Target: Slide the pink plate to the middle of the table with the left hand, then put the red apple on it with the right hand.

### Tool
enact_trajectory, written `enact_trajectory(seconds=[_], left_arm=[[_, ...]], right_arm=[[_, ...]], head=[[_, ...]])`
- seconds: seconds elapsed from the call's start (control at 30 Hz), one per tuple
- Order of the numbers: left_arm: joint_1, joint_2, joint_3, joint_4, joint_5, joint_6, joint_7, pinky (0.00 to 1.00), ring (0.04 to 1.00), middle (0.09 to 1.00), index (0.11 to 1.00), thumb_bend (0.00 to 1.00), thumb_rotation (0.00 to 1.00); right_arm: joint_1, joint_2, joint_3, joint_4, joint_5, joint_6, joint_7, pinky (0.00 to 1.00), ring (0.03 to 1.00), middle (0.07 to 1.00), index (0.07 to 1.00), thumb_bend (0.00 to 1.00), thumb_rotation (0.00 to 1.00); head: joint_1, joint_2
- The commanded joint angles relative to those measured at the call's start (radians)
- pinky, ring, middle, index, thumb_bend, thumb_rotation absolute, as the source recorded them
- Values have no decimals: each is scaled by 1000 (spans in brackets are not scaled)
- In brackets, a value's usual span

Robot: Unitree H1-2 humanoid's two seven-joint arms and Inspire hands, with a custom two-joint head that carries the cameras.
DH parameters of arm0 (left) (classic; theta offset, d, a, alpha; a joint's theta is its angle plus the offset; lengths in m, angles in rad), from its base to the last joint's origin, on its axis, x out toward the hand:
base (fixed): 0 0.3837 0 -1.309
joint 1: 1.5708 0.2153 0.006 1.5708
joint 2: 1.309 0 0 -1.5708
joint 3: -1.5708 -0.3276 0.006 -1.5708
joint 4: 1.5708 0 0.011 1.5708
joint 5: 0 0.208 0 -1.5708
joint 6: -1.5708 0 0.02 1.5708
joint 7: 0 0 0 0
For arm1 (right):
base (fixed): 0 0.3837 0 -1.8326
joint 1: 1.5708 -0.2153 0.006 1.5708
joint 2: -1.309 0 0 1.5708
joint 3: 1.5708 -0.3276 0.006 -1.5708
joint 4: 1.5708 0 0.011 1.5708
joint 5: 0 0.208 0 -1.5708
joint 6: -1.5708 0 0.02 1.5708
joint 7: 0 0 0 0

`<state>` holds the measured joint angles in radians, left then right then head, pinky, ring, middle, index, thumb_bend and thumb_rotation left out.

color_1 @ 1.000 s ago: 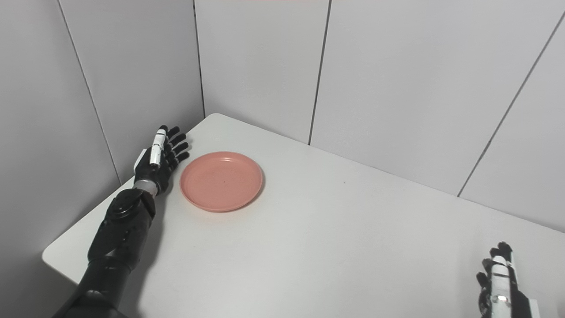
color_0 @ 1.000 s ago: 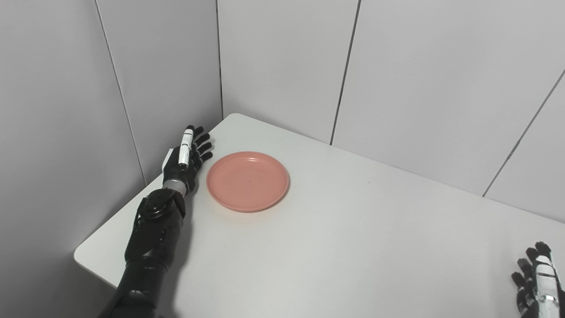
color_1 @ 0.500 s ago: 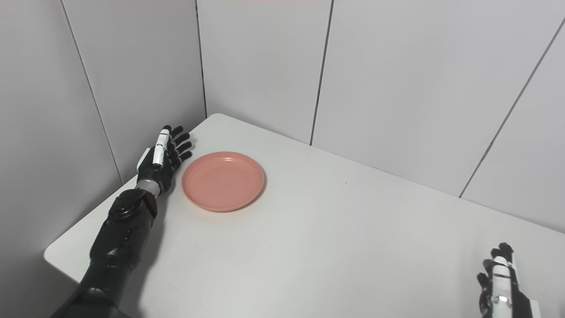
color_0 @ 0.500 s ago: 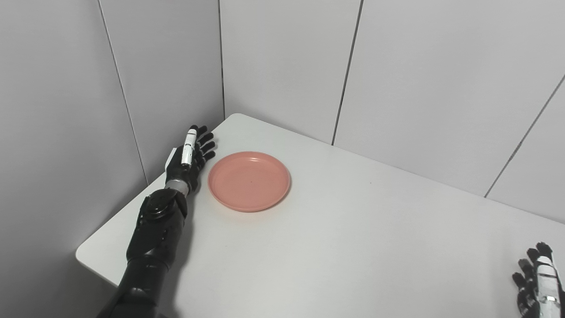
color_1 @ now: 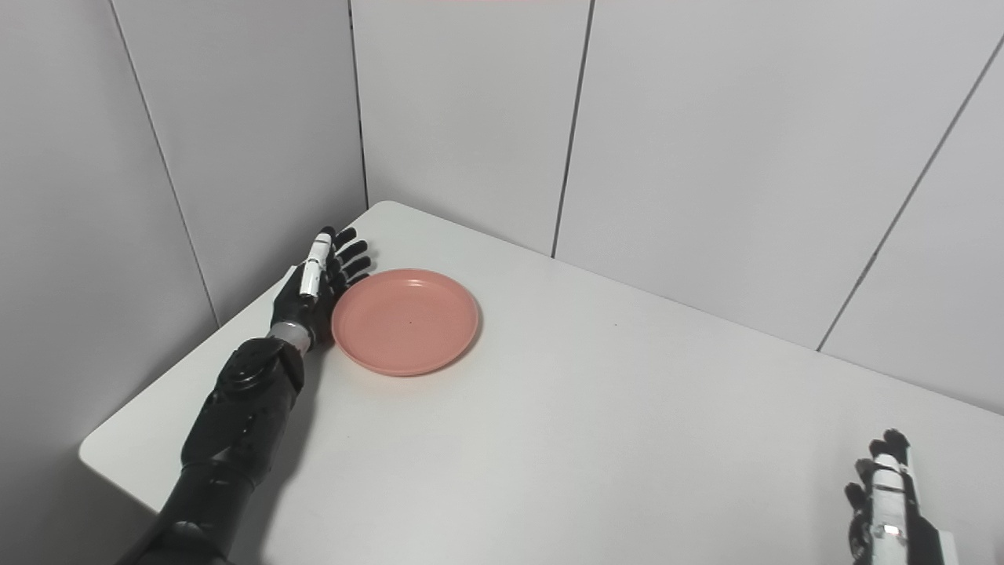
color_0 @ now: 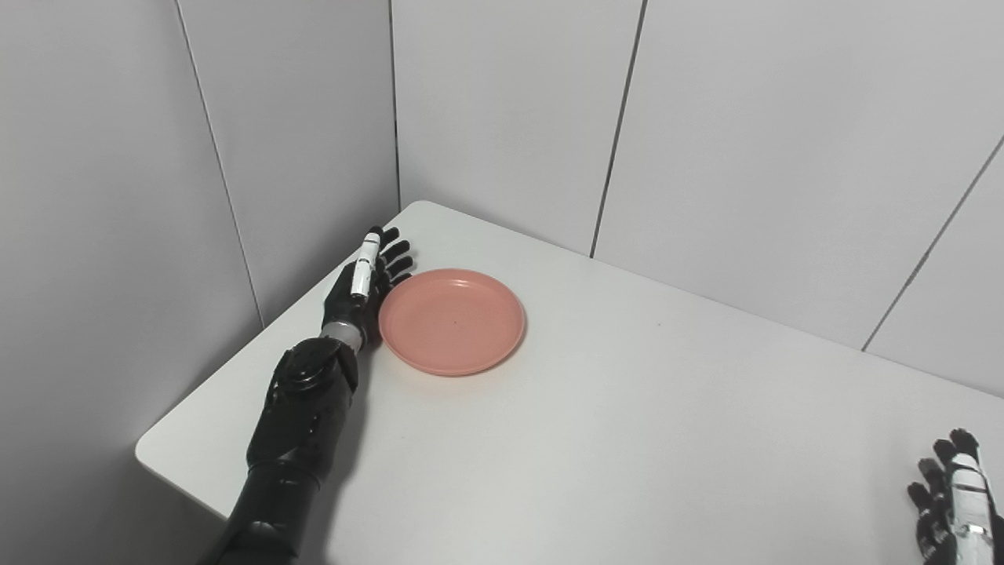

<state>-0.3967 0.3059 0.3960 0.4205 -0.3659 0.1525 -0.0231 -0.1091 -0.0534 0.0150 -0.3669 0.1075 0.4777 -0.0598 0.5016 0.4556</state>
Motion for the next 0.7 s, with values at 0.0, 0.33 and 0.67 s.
enact_trajectory(seconds=[0.0, 0.33, 0.67], left_arm=[[-19, -4, -18, -32, -7, 27, -10, 921, 913, 918, 895, 318, 1000], [-19, -28, -41, -58, -7, 60, -11, 919, 912, 912, 896, 330, 1000], [-27, -38, -77, -42, 3, 70, -25, 927, 917, 918, 899, 323, 1000]], right_arm=[[-31, -1, 1, -41, 10, -8, -16, 1000, 1000, 1000, 1000, 23, 1000], [-34, -11, 14, -42, 12, -8, -32, 1000, 1000, 1000, 1000, 30, 1000], [-32, -17, 12, -42, 36, -9, -11, 1000, 1000, 1000, 1000, 3, 1000]], head=[[-1, 1], [-12, 8], [-31, 18]])
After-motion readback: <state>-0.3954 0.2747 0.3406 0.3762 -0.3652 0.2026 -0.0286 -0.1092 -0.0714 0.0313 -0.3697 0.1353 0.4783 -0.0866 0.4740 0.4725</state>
